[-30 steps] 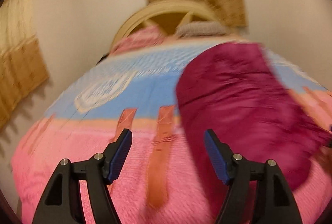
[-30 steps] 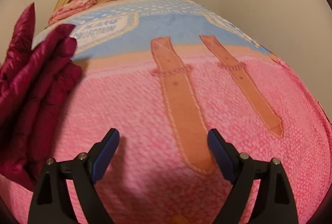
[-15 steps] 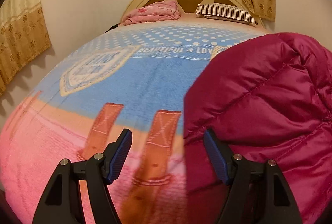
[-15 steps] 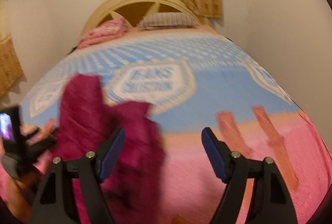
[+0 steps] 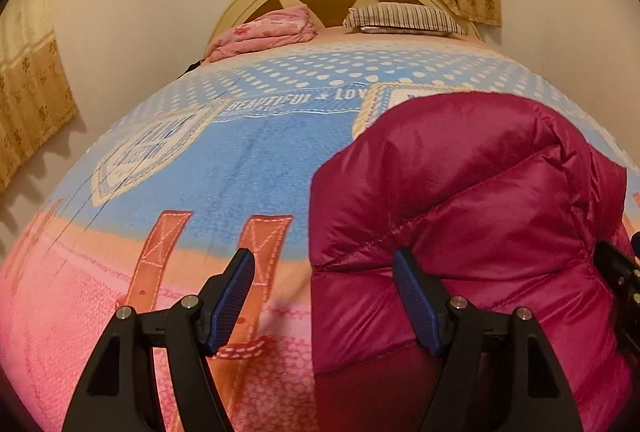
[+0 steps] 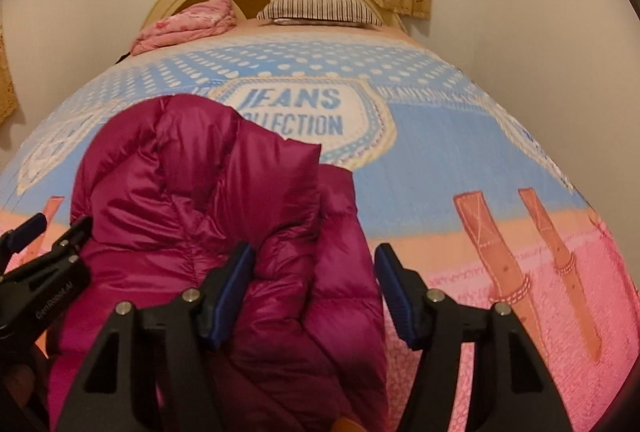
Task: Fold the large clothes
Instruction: 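Bring the right tool to the hanging jacket and grasp it beside the left tool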
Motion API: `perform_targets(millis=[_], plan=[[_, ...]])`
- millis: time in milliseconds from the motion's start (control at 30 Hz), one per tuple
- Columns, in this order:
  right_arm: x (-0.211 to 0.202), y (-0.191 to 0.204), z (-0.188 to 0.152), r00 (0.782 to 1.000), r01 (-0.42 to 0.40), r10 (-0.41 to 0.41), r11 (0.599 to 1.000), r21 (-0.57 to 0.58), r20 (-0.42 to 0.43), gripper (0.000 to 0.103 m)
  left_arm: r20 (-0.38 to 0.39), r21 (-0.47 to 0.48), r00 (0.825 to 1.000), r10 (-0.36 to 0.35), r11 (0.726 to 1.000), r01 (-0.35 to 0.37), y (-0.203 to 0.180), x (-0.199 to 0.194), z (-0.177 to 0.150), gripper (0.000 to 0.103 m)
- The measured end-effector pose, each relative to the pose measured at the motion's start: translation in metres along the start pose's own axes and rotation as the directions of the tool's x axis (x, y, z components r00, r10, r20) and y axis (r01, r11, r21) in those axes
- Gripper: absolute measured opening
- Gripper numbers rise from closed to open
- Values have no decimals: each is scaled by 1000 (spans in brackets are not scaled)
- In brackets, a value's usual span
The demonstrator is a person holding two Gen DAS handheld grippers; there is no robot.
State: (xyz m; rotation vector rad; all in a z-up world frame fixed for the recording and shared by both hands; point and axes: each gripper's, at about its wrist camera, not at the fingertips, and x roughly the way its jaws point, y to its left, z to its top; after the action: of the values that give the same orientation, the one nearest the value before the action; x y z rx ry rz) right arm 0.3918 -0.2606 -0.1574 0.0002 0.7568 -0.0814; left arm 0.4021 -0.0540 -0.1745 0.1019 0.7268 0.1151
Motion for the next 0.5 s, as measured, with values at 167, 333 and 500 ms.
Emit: perform_targets(millis=[167,333,500], plan=[[7,-12,-9,1000,-19,19,999,38,-9,64,4,22,1000,10,1000,-10,-9,4,-4,73],[12,-15,-15,999,-31,32,998,52,-17,65,11,41,1000,17,999,-18,-14,6,-8,74],[19,-19,-19,998,-52,55,996,75,-33,66,11,44,1000,14,999,-14,-16,8,-10,75]])
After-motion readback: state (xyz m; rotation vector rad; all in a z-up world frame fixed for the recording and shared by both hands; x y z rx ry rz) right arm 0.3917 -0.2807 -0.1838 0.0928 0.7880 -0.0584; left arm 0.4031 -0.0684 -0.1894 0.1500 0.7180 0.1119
